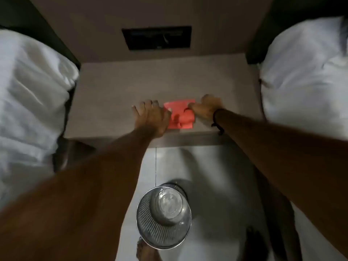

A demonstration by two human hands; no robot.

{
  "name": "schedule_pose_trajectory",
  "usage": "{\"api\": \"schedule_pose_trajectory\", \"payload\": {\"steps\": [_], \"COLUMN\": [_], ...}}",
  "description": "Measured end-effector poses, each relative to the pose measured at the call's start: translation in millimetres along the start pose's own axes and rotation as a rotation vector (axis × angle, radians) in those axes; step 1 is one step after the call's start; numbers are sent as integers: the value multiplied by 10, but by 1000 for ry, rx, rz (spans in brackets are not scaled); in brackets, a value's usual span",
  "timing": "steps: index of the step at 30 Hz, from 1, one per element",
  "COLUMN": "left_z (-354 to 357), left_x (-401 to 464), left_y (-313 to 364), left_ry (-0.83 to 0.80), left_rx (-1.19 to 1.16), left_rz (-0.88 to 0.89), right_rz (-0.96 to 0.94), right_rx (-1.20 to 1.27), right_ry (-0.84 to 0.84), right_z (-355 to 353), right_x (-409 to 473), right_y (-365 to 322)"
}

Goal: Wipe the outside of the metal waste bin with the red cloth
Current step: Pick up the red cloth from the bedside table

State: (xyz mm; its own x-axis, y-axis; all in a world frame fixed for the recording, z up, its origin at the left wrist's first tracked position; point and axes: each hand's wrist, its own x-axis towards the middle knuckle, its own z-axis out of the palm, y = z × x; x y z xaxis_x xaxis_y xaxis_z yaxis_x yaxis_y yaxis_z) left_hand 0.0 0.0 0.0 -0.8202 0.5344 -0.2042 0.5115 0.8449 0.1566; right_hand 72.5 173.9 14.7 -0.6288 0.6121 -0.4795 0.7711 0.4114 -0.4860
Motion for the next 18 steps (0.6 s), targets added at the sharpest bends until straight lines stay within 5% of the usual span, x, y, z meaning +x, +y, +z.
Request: {"api": "schedule_pose_trajectory", "payload": {"steps": [8,18], "left_z": [532,395], "left_x": [612,115], "left_y": [148,241], "left_ry": [-105,-155], "left_rx": [-201,-995], "left_rz": [-252,-549], "right_rz": [149,218], "right_rx": [175,289], "right_ry": [85,-32], "right_z": [586,467], "right_x": [377,21], "right_y": [92,414]}}
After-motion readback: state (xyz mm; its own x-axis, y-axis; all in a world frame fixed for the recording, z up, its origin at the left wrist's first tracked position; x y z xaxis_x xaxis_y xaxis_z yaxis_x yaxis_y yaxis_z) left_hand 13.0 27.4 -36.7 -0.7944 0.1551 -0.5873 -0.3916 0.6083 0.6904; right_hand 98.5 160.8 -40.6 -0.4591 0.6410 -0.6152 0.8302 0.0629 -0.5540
